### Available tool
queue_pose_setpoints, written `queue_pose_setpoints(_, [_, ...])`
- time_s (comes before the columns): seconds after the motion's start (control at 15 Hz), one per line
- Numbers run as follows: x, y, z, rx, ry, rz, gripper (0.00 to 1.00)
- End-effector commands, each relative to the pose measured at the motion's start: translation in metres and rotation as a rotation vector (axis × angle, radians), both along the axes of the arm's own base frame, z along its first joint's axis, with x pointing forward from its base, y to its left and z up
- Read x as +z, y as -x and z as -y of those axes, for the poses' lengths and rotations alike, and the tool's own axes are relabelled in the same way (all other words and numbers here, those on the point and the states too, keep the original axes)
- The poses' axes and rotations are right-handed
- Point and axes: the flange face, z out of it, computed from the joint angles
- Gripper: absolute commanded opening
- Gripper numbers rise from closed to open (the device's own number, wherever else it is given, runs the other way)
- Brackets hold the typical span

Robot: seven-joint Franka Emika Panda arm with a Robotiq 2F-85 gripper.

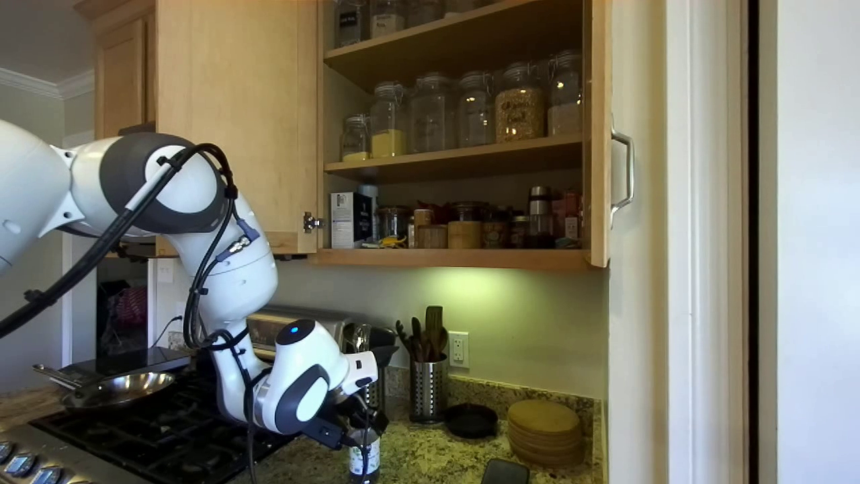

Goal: Pick up the container from the counter and place it on the bottom shelf of the open upper cabinet, close the doors of the open cabinet

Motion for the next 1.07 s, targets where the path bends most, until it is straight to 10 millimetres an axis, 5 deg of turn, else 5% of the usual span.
queue_pose_setpoints(0.0, [-0.006, 0.003, 0.004, -0.02, 0.016, -0.012, 0.49])
queue_pose_setpoints(0.47, [0.014, 0.024, 0.033, -0.189, 0.142, -0.065, 0.49])
queue_pose_setpoints(1.0, [0.041, 0.034, 0.019, -0.223, 0.228, -0.148, 0.49])
